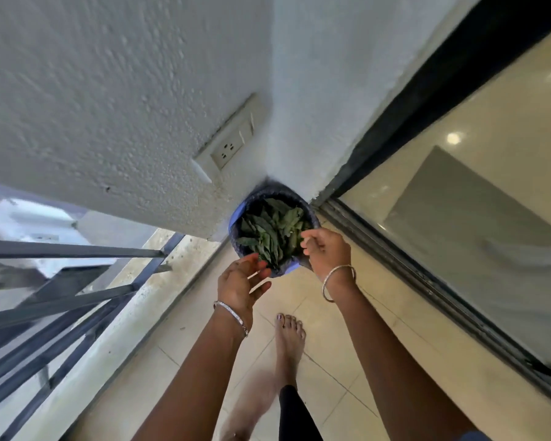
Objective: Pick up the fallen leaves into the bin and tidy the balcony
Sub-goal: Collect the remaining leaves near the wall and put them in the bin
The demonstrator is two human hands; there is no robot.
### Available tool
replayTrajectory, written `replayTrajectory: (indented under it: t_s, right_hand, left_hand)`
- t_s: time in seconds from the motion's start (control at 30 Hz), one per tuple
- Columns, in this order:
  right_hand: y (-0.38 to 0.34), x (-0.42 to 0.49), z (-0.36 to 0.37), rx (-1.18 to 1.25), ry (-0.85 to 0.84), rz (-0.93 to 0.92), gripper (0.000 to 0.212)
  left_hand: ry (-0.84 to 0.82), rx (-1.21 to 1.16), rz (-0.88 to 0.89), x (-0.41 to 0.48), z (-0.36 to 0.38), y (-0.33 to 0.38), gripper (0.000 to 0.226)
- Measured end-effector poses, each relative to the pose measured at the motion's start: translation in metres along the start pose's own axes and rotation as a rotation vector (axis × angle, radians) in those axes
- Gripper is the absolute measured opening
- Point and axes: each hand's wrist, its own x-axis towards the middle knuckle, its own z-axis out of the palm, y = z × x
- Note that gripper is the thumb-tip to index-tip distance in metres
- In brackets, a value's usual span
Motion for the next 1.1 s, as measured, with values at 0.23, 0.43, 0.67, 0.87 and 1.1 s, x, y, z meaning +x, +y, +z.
replayTrajectory:
  t_s: [0.23, 0.43, 0.67, 0.87, 1.1]
  right_hand:
    - [-0.055, -0.111, -0.086, 0.357, 0.182, 0.005, 0.027]
    - [-0.088, -0.224, -0.181, 0.497, 0.319, -0.015, 0.021]
    - [-0.108, -0.375, -0.297, 0.694, 0.667, -0.022, 0.015]
    - [-0.098, -0.504, -0.361, 0.844, 0.990, 0.008, 0.016]
    - [-0.077, -0.642, -0.409, 0.973, 1.344, 0.058, 0.016]
  left_hand:
    - [-0.157, 0.143, 0.109, -0.120, 0.010, 0.021, 0.024]
    - [-0.299, 0.232, 0.147, -0.248, 0.027, 0.025, 0.023]
    - [-0.614, 0.384, 0.199, -0.390, 0.067, -0.003, 0.021]
    - [-0.884, 0.547, 0.207, -0.507, 0.094, -0.039, 0.020]
    - [-1.171, 0.794, 0.140, -0.634, 0.114, -0.117, 0.020]
